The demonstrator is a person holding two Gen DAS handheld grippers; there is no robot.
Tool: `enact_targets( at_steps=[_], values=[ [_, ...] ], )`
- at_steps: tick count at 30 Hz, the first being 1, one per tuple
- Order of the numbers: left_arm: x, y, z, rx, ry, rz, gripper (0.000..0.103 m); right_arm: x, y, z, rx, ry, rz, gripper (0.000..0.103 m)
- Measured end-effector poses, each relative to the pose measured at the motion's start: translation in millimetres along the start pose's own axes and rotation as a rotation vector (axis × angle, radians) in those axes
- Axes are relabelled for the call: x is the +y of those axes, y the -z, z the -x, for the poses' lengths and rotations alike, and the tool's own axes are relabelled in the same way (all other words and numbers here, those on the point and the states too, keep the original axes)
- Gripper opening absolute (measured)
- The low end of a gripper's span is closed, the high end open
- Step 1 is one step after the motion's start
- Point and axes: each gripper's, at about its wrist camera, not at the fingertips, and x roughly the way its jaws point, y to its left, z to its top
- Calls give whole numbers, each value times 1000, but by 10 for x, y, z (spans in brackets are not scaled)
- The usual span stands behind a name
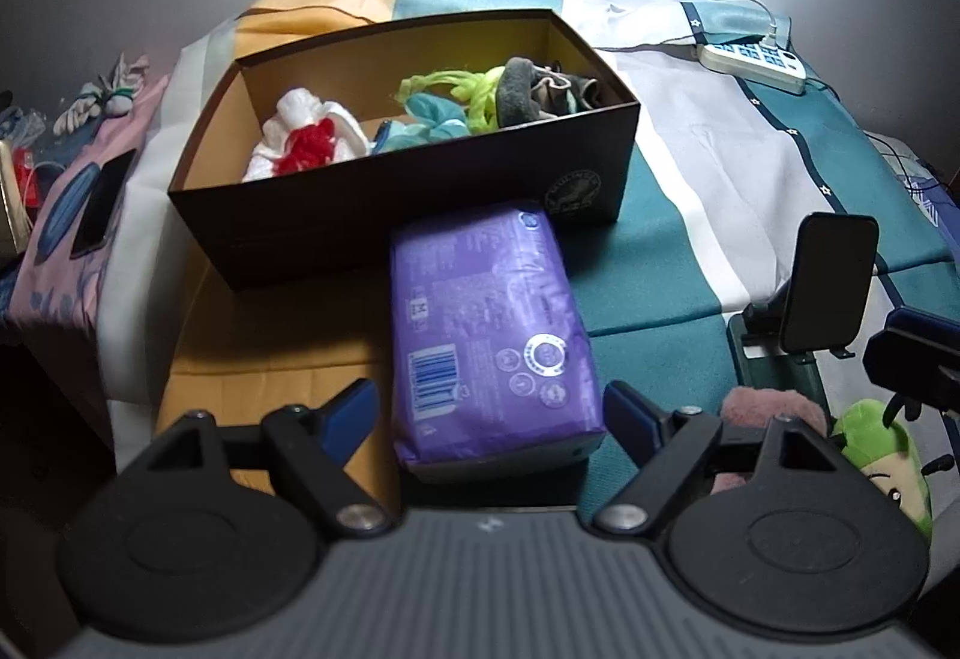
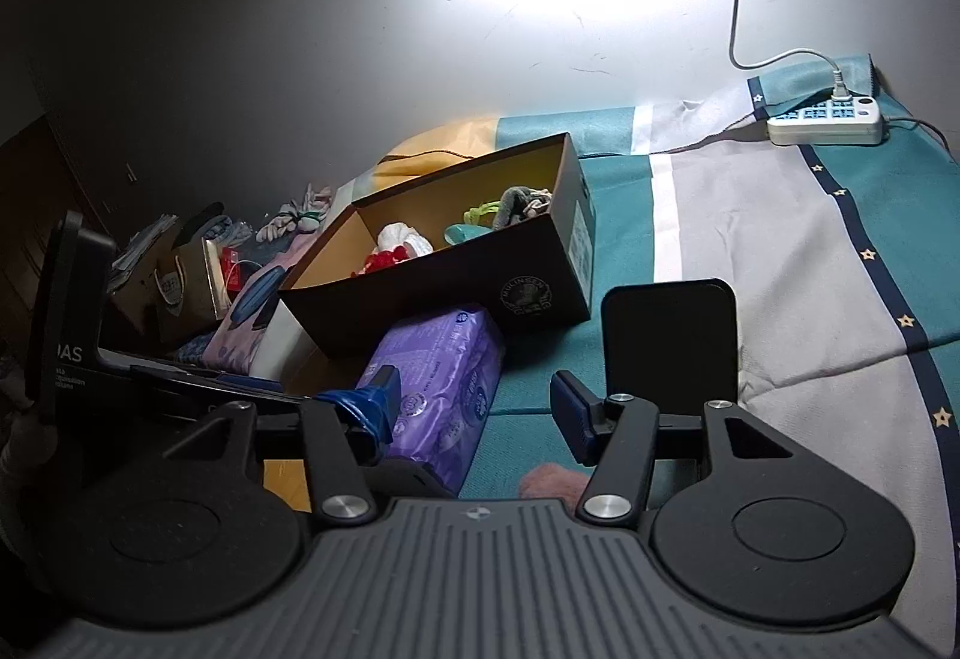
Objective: Organize soft objects
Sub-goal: 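Grasp the pink teddy bear with the left gripper while the right gripper grasps the green plush toy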
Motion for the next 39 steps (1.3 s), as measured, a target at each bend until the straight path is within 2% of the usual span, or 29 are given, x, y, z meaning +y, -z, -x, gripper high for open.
enact_targets(
  at_steps=[6, 10, 16, 21, 28, 32, 36, 39],
  values=[
    [-178, 30, -27, 15, 44, -46, 84, -181, 78, 93, 0, 54, -39, 40],
    [-295, 83, -26, 19, 103, -89, 84, -333, 147, 163, 7, 104, -71, 41],
    [-546, 202, -64, 47, 279, -172, 84, -561, 290, 279, 35, 168, -127, 41],
    [-765, 311, -176, 90, 367, -226, 84, -726, 429, 336, 75, 195, -191, 41],
    [-912, 378, -413, 176, 410, -233, 84, -881, 593, 296, 138, 165, -300, 41],
    [-1001, 446, -562, 216, 384, -260, 85, -953, 688, 245, 172, 137, -349, 45],
    [-947, 459, -694, 267, 418, -208, 87, -1011, 720, 214, 180, 108, -389, 46],
    [-943, 465, -735, 273, 425, -197, 88, -1030, 730, 158, 192, 86, -408, 49]
  ],
)
